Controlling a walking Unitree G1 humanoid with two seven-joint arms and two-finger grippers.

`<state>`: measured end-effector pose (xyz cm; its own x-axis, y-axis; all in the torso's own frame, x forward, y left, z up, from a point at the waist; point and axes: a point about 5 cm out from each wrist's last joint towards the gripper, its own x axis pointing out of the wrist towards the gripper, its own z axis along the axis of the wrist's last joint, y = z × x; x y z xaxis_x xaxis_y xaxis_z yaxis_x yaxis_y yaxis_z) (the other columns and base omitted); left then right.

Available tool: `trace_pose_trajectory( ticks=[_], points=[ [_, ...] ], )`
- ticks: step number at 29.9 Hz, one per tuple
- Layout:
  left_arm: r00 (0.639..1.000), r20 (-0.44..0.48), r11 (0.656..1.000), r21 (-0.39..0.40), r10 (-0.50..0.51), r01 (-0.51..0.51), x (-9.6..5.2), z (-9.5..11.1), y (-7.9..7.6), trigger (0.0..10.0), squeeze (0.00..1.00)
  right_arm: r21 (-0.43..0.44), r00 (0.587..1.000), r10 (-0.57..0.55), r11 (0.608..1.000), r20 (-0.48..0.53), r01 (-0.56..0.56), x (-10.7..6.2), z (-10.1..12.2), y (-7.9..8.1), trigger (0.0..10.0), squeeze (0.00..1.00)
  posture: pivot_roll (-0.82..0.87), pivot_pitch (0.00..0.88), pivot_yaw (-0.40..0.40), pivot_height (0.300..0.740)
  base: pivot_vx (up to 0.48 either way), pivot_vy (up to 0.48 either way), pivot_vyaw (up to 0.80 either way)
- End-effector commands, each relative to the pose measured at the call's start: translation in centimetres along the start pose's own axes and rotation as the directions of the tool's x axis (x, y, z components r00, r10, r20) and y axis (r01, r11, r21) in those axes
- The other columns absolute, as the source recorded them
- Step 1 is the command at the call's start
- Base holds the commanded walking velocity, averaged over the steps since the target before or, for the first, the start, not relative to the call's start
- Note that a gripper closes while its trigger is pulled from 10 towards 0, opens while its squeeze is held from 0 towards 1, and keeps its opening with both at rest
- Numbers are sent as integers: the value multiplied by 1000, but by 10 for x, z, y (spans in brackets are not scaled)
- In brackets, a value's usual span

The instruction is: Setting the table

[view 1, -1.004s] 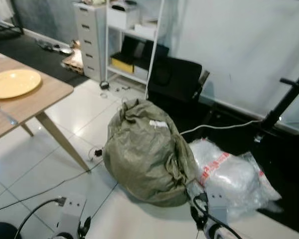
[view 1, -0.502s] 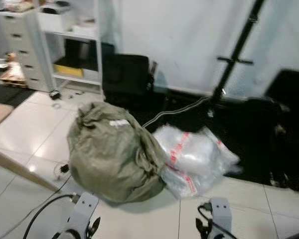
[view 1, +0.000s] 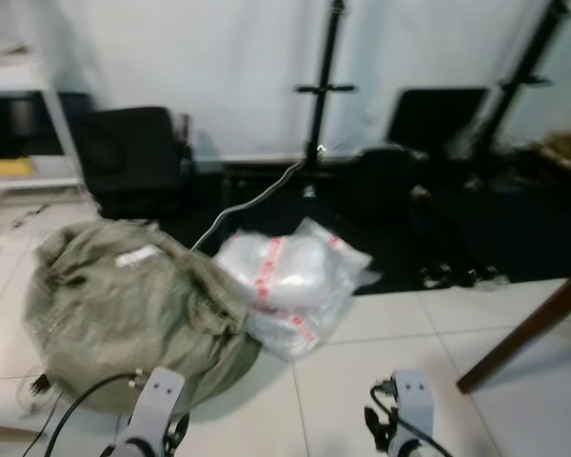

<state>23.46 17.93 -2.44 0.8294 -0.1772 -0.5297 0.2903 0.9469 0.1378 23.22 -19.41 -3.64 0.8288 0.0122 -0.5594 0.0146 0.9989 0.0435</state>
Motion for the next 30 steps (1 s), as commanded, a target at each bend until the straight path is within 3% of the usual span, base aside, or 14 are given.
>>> trace_pose_trajectory(
  ticks=[1,30],
  points=[
    [998,-65,1000,-7,7,-8,-7,-19,2,10000,0,5,1000,3,1000,-20,-2,-3,-9,3,10000,0,-26,0,61,740,0,0,-800],
    [999,-43,1000,-18,11,-12,-5,-18,1,10000,0,-5,1000,-7,1000,-18,7,-1,-9,0,10000,0,-24,0,54,740,0,0,-800]
  ],
)
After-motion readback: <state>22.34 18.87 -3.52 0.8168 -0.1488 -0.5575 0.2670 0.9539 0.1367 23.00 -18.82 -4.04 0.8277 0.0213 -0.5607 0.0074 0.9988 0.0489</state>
